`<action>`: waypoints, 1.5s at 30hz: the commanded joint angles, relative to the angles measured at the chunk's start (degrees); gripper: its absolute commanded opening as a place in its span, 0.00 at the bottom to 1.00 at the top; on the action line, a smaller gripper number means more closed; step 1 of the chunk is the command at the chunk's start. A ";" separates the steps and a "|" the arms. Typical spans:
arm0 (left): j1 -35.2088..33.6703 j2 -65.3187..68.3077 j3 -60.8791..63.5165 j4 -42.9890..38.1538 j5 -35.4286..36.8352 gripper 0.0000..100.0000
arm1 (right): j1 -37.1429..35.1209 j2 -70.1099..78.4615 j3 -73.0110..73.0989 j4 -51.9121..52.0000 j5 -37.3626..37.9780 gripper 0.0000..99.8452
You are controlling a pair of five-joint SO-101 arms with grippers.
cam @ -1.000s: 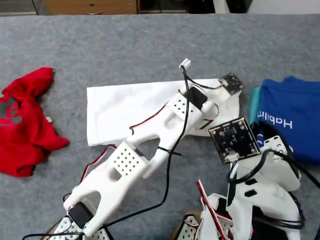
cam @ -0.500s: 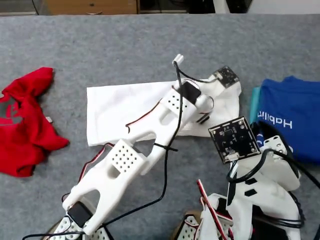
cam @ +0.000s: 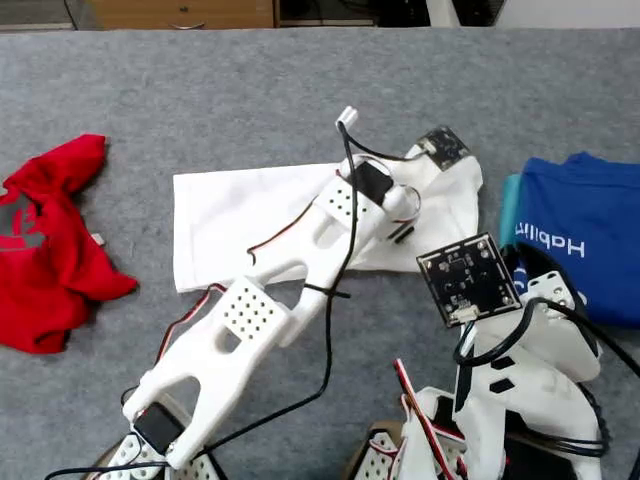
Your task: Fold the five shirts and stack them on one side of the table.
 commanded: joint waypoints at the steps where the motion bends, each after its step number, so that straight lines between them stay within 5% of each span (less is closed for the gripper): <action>1: -1.05 -1.01 -5.98 1.76 0.35 0.16 | 0.84 -0.31 0.04 0.09 -0.35 0.03; 6: -0.70 -0.48 -18.73 12.40 0.44 0.16 | 0.75 -0.31 0.04 0.09 -0.53 0.03; 15: -0.88 -0.92 -18.64 19.43 0.70 0.16 | 0.84 -0.31 0.04 0.09 -0.62 0.03; 30: -8.79 4.35 -15.65 19.43 0.44 0.16 | 0.84 -0.31 -0.04 0.18 -0.62 0.03; 45: 0.70 -11.03 -11.52 19.52 2.99 0.16 | 0.84 -0.31 -0.04 0.09 -0.62 0.03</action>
